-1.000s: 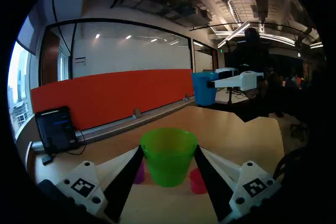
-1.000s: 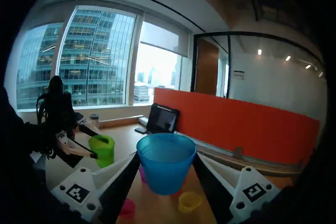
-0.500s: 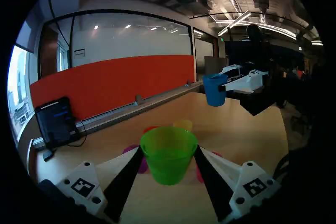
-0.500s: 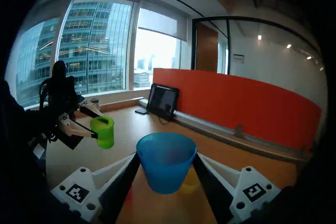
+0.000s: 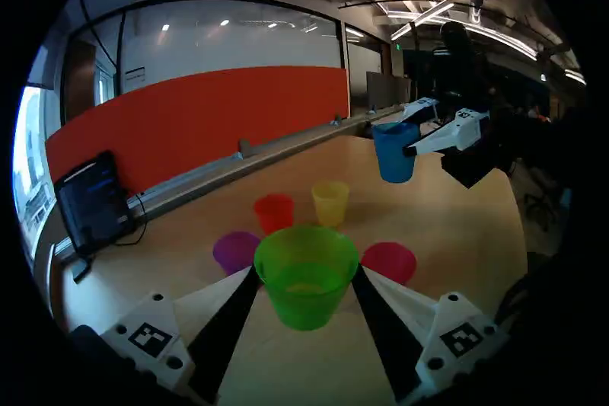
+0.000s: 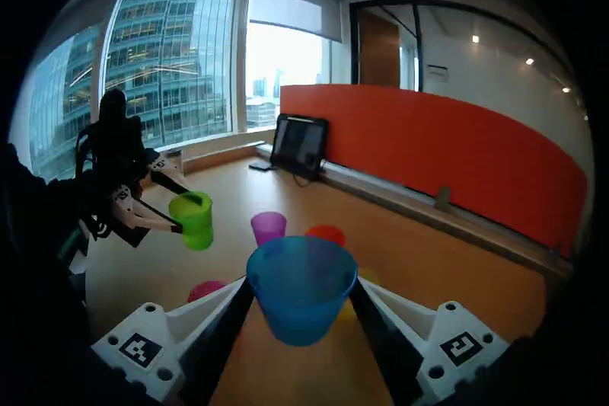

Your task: Pour water

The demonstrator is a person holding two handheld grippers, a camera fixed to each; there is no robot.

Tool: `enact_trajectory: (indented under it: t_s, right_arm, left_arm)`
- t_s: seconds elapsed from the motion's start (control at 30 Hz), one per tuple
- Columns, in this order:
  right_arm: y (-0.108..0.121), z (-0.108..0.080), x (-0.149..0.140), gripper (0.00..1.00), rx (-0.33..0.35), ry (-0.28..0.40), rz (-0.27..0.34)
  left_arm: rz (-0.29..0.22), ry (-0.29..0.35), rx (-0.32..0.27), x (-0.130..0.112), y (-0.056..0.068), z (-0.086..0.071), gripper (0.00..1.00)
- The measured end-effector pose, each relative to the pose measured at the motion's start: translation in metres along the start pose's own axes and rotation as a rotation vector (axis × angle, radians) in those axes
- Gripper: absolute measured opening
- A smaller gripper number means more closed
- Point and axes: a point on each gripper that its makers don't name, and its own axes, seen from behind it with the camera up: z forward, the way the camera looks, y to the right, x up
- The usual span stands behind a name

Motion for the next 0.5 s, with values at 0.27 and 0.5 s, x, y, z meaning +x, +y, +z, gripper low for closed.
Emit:
enact_trajectory:
  t_s: [0.27, 0.5]
  right_arm:
    - [0.000, 0.010, -0.027, 0.91, 0.014, -0.086, -0.011]
    - [0.001, 0.017, -0.050, 0.91, 0.017, -0.149, -0.016]
  left_arm:
    - [0.011, -0.071, -0.013, -0.023, 0.000, 0.012, 0.86]
    - [0.013, -0.115, -0.025, -0.040, 0.002, 0.019, 0.86]
